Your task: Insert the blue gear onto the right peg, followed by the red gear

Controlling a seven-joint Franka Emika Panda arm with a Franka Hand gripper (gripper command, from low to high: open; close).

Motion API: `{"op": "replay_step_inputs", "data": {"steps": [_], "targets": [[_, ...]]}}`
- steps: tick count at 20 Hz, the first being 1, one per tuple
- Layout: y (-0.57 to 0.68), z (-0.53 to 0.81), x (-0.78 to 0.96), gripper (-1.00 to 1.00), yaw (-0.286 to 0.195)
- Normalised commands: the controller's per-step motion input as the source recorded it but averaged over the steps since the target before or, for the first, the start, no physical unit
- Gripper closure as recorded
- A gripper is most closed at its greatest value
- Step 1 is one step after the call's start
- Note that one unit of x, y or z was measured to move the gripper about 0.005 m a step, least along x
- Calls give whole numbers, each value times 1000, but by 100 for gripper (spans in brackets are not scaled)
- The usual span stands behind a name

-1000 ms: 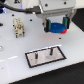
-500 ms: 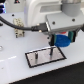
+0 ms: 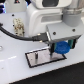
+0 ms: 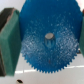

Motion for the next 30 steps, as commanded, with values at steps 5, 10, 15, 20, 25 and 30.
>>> {"op": "replay_step_inputs", "data": {"steps": [5,10,15,20,25,30], "targets": [[-378,215,-3,100,0],[-205,164,171,100,0],[0,-70,135,100,0],[0,-401,30,100,0],[-4,138,10,100,0],[-30,161,30,100,0]]}}
